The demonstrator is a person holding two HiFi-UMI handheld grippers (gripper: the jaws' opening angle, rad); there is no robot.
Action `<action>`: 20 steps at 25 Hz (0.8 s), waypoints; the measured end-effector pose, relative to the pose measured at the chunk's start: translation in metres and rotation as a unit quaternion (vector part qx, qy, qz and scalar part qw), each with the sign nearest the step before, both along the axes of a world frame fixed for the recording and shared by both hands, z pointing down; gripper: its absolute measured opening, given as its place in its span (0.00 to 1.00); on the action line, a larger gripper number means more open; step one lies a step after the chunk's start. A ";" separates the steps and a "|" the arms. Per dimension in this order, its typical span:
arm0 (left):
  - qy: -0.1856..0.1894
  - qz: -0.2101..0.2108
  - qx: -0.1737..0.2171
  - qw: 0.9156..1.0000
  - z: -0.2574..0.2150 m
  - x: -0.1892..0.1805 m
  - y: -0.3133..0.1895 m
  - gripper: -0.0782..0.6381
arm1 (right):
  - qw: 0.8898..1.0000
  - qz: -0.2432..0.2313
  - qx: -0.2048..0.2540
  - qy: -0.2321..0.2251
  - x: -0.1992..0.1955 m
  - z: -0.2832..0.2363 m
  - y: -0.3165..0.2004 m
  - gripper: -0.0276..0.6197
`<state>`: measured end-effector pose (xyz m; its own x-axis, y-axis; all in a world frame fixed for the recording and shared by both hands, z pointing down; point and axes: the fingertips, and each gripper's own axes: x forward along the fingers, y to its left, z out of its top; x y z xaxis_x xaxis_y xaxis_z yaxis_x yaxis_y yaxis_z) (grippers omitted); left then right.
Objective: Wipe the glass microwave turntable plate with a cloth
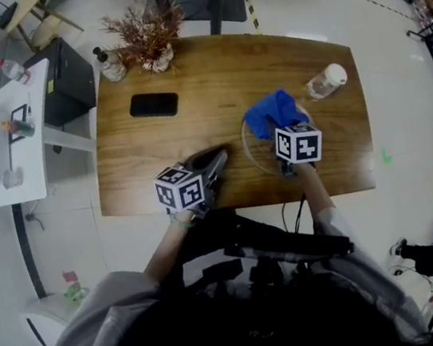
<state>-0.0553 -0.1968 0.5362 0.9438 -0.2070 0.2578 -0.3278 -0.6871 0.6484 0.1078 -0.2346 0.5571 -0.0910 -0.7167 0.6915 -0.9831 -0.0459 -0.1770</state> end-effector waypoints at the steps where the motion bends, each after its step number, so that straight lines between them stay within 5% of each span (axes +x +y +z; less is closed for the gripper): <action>1: 0.001 -0.001 -0.002 1.000 0.000 0.000 -0.002 0.12 | 1.000 0.004 0.001 -0.009 -0.002 -0.001 0.007 0.17; 12: 0.011 -0.004 -0.023 1.000 0.008 0.019 -0.011 0.12 | 0.998 0.003 -0.013 -0.067 -0.053 0.000 0.119 0.17; 20: -0.006 -0.035 -0.028 0.999 0.012 0.021 0.007 0.12 | 0.998 -0.033 0.003 -0.055 -0.025 -0.014 0.101 0.17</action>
